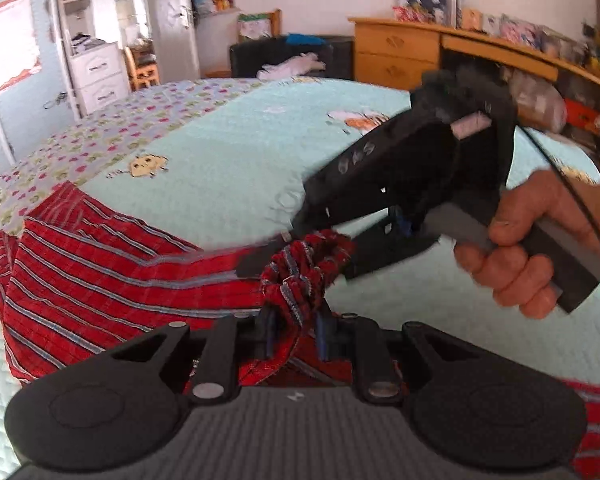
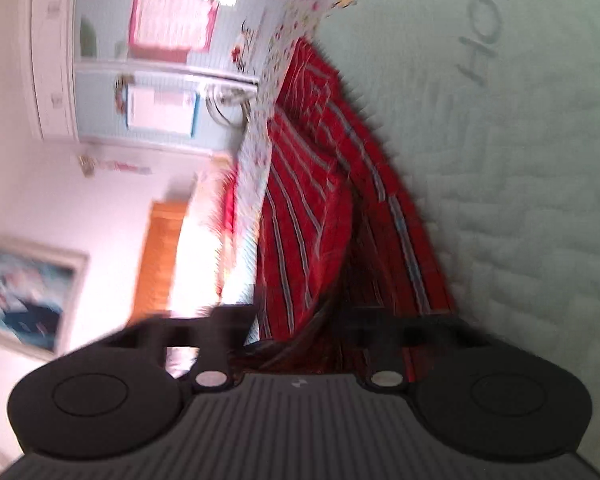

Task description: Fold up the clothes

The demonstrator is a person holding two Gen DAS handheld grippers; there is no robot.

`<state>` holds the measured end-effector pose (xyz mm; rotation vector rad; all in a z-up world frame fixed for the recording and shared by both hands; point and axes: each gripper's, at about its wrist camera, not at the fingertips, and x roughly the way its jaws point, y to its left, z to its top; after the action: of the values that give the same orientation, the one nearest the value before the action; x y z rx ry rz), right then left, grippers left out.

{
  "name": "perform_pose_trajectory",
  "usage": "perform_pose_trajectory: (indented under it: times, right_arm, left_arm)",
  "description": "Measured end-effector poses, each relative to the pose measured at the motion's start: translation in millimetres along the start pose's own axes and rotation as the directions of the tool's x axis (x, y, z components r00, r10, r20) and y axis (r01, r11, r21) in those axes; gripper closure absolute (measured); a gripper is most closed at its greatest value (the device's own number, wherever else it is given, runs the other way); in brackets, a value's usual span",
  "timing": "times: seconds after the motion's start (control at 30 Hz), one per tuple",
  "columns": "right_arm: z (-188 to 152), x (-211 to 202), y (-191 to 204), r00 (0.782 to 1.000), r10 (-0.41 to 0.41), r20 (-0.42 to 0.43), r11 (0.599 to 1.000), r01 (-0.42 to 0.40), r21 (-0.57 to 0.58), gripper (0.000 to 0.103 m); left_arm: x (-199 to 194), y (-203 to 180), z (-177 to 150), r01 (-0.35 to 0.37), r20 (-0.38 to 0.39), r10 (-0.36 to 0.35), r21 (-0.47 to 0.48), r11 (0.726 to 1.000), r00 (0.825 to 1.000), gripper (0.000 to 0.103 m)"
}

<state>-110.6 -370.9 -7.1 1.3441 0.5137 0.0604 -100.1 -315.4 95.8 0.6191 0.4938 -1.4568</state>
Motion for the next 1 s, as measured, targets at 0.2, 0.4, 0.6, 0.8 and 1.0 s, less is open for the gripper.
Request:
perform_pose_trajectory:
  times: [0.2, 0.4, 0.6, 0.8, 1.0]
  right_arm:
    - [-37.3, -12.9, -4.2, 0.998, -0.047, -0.038, 0.997, 0.049, 0.056, 0.099]
    - [-60.2, 0.2, -13.9, 0.996, -0.061, -0.065, 0.995, 0.066, 0.072, 0.098]
    - [-56.8, -3.5, -14.3, 0.992, -0.111, -0.065, 0.993, 0.113, 0.035, 0.098]
    - [-68.1, -10.7, -3.7, 0.994, -0.09, -0.059, 0.995, 0.092, 0.032, 0.101]
    - [-61.8, -21.3, -4.0, 0.993, -0.109, -0.052, 0.992, 0.112, 0.051, 0.101]
  left_arm:
    - [-28.3, -3.3, -21.8, 0.003, -0.064, -0.001, 0.032, 0.999, 0.998, 0.062]
    - [-52.7, 21.8, -53.1, -0.051, -0.129, 0.03, -0.159, 0.986, 0.991, 0.06]
    - [-82.1, 59.4, -72.4, -0.115, -0.094, 0.082, -0.426, 0.897, 0.992, 0.06]
    - [-84.7, 89.0, -76.2, -0.107, -0.012, 0.129, -0.634, 0.766, 0.992, 0.06]
    - [-73.0, 89.5, -67.2, -0.075, 0.05, 0.147, -0.677, 0.733, 0.988, 0.058]
